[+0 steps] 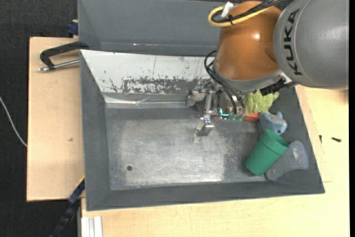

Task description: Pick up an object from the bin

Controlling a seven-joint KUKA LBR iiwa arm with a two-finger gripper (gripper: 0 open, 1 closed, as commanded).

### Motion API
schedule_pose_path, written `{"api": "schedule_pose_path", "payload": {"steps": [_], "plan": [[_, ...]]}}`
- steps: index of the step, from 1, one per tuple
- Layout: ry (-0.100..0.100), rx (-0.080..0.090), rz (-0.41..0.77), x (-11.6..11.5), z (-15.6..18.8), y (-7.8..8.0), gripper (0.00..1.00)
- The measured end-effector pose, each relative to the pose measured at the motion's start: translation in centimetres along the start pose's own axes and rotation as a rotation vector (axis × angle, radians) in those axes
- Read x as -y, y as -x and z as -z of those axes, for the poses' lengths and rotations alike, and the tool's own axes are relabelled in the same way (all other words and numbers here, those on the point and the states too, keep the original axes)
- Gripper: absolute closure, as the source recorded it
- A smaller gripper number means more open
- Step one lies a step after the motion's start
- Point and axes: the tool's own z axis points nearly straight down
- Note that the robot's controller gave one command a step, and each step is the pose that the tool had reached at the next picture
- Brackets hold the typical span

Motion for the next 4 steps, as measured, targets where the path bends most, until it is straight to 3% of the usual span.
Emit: {"api": "schedule_pose_path", "payload": {"steps": [1,2,3,4], "plan": [[0.001,0.008,-0.001,0.0,0.4,0.2,0.00],[0.000,0.013,0.070,6.4,-5.7,1.4,0.00],[-0.001,0.007,0.036,9.3,-8.1,2.1,0.00],[-0.002,0.014,0.096,16.0,-6.2,2.5,0.00]]}}
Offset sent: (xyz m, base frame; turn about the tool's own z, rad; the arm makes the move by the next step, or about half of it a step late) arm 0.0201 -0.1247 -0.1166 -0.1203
